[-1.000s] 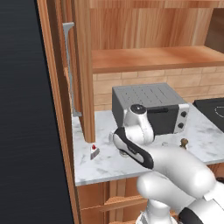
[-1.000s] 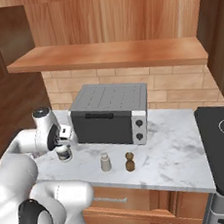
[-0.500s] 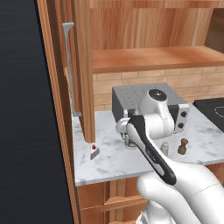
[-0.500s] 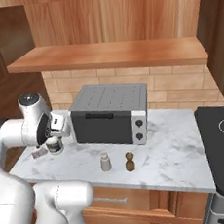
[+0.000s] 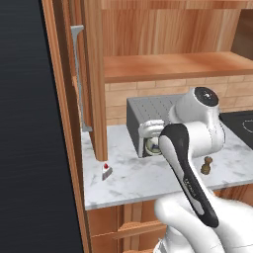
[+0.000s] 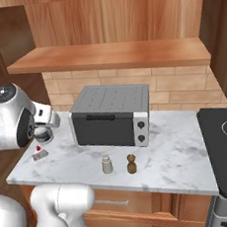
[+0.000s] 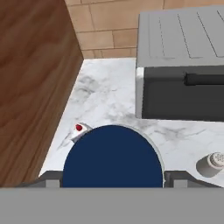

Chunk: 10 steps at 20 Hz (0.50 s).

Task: There are various items on the counter. Only move the condiments/shakers into the cabinet.

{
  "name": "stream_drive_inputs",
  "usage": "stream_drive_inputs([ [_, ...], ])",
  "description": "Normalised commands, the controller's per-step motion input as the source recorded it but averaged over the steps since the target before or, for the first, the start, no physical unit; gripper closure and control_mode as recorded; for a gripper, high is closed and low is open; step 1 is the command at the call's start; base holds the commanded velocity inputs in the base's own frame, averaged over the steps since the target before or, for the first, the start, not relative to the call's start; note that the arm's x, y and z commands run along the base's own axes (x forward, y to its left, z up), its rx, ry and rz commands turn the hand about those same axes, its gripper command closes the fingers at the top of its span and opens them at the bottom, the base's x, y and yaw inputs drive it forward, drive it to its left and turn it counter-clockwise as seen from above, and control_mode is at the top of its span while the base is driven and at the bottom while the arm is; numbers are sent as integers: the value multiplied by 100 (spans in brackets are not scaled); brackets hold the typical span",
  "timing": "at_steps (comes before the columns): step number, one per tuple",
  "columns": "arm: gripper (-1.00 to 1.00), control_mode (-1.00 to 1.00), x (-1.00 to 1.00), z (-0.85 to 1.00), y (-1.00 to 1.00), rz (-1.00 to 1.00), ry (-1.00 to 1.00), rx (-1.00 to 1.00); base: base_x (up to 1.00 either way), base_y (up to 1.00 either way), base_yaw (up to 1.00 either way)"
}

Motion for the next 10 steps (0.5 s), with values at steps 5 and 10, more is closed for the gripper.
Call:
stream_drive_inputs([
  [5, 100, -100, -43, 100, 0, 4, -19, 0, 0, 0, 0],
  [10, 100, -100, -36, 100, 0, 4, -18, 0, 0, 0, 0],
])
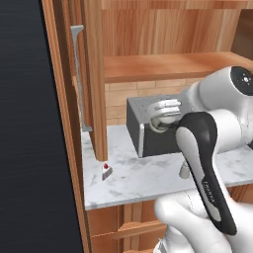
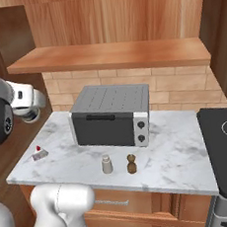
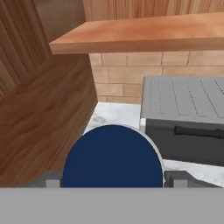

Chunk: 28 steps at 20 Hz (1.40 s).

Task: There are various items on the counter. Only move the condiments/shakers into the cabinet.

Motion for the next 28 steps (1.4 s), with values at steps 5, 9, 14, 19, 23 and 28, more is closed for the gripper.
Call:
stream_drive_inputs([
  [5, 100, -100, -17, 100, 0, 0, -12, 0, 0, 0, 0],
  [9, 100, -100, 5, 100, -5, 0, -4, 0, 0, 0, 0],
  [14, 100, -100, 26, 41, -4, 0, -8, -6, 0, 0, 0],
  [19, 100, -100, 43, -4, -2, 0, -1, -1, 0, 0, 0],
  [23, 100, -100, 47, -6, -3, 0, 0, 0, 0, 0, 0],
  [28, 100, -100, 47, -17, -8, 0, 0, 0, 0, 0, 0],
])
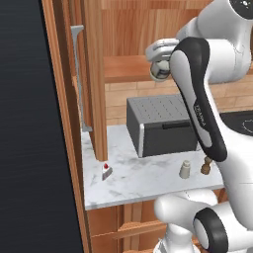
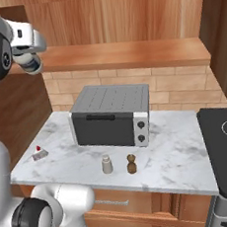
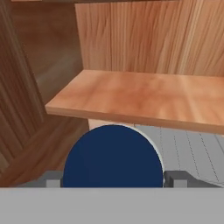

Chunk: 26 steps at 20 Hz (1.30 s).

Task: There are various items on the counter. Only move the condiments/shakers into the cabinet.

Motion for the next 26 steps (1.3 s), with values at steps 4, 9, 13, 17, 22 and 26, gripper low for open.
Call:
stream_drive_inputs([
  [4, 100, -100, 44, -16, -12, 0, -4, 0, 0, 0, 0],
  [9, 100, -100, 44, -3, -15, 0, 0, 1, 0, 0, 0],
  [13, 100, -100, 39, 9, -12, -1, 0, 2, 0, 0, 0],
  [17, 100, -100, 52, 4, -8, -2, 0, 2, 0, 0, 0],
  [22, 100, -100, 63, 0, -7, -1, 1, 0, 0, 0, 0],
  [26, 100, -100, 59, 0, -1, 0, 0, 0, 0, 0, 0],
])
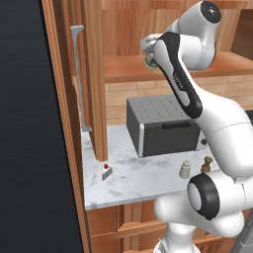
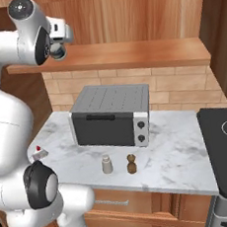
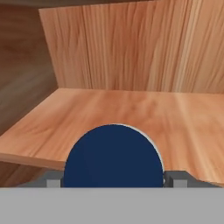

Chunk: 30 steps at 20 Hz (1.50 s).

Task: There are various items on the counter. Only move the condiments/shakers into the cabinet.

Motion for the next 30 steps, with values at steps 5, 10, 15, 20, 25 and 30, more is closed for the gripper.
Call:
stream_drive_inputs([
  [5, 100, -100, 57, -6, 0, 0, 0, 0, 0, 0, 0],
  [10, 100, -100, 43, -35, 0, 0, 0, 0, 0, 0, 0],
  [15, 100, -100, 32, -51, 0, 0, 0, 0, 0, 0, 0],
  [20, 100, -100, 23, -33, 0, 0, -1, 0, 0, 0, 0],
  [25, 100, -100, 20, -18, 0, 0, -6, 0, 0, 0, 0],
  [30, -100, -100, 24, -16, 0, 0, -4, -5, 0, 0, 0],
])
